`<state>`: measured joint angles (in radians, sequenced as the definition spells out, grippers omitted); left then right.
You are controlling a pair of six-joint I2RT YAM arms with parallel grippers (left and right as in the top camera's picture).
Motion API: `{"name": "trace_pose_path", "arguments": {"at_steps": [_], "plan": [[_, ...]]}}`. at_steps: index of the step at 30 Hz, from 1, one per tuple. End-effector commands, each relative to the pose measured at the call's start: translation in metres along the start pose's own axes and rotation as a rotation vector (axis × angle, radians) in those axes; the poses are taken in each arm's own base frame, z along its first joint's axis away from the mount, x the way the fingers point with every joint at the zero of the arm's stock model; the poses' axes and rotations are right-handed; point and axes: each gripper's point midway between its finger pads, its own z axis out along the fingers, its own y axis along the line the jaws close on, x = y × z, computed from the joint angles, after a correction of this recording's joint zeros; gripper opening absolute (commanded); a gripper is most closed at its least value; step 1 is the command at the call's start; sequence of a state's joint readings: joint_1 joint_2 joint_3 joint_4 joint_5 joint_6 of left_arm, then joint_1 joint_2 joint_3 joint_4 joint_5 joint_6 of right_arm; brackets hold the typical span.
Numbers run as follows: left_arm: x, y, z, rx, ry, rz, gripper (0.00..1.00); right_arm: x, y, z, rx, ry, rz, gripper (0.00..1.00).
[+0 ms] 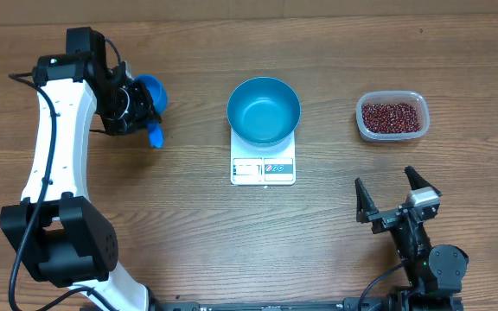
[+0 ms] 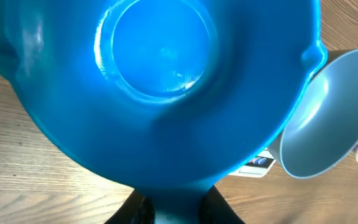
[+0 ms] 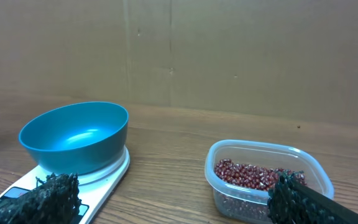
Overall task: Scoop item into bowl and weigh 150g on scale
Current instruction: 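Lift the blue scoop with left gripper toward the scale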
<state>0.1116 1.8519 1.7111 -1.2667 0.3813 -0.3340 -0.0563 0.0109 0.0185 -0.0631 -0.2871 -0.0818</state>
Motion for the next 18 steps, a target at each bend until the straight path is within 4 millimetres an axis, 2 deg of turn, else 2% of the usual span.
{"name": "trace_pose_path", "arguments": {"at_steps": [1, 4, 7, 12, 13, 16, 18], "plan": [[0.002, -0.014, -0.008, 0.059, 0.007, 0.006, 0.15, 0.001, 0.014, 0.0, -0.079, -0.008, 0.005, 1.0], [0.005, -0.015, -0.007, 0.057, 0.019, 0.005, 0.15, -0.002, 0.026, -0.002, -0.15, -0.017, 0.002, 1.0], [0.009, -0.015, -0.007, 0.058, 0.032, 0.002, 0.15, -0.02, 0.025, -0.004, -0.14, -0.046, 0.061, 1.0], [0.016, -0.03, -0.006, 0.114, 0.064, 0.009, 0.16, -0.097, 0.029, -0.02, -0.15, -0.16, 0.102, 1.0], [0.018, -0.033, -0.006, 0.126, 0.069, 0.009, 0.16, -0.107, 0.029, -0.022, -0.15, -0.165, 0.104, 1.0], [0.022, -0.041, -0.004, 0.14, 0.082, 0.026, 0.16, -0.155, 0.029, -0.023, -0.149, -0.13, 0.131, 1.0], [0.025, -0.046, -0.003, 0.157, 0.092, 0.034, 0.17, -0.178, 0.028, -0.02, -0.147, -0.097, 0.144, 1.0]]}}
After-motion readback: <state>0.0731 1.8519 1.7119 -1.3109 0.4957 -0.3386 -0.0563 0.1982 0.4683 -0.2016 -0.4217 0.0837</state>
